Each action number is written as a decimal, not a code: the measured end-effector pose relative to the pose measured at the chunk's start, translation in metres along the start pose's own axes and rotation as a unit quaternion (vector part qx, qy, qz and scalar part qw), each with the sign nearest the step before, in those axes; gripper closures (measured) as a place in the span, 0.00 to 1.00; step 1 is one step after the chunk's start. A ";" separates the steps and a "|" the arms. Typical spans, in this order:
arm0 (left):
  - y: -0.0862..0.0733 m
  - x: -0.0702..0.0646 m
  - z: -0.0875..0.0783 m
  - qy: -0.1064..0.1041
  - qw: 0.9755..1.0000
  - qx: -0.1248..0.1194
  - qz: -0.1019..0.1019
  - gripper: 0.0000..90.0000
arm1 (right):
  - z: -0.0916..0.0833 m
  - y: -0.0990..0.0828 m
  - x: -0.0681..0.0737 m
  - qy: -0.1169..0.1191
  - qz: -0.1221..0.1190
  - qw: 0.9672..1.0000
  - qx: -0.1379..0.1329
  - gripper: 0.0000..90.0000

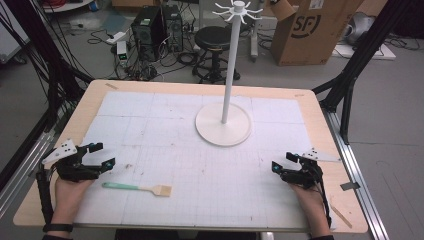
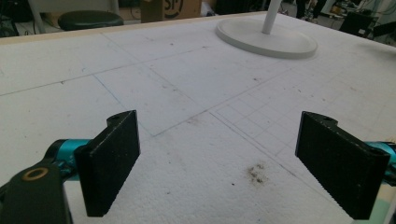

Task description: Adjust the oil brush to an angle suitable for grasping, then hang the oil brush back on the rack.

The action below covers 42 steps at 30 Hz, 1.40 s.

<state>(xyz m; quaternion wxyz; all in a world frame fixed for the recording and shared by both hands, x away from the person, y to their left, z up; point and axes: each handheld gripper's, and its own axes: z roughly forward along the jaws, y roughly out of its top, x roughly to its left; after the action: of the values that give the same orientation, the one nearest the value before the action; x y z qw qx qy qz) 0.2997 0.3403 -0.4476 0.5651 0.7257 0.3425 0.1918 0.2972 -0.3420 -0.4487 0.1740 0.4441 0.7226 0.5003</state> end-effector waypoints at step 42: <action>-0.002 -0.002 -0.004 -0.004 1.000 -0.023 0.011 0.17 | 0.003 0.026 0.023 0.037 -0.029 0.999 -0.018 0.18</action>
<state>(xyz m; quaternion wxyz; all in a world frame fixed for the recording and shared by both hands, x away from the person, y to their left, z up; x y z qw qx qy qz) 0.2954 0.3420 -0.4480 0.5808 0.7172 0.3276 0.2025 0.2984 -0.3190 -0.4225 0.1696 0.4013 0.7320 0.5238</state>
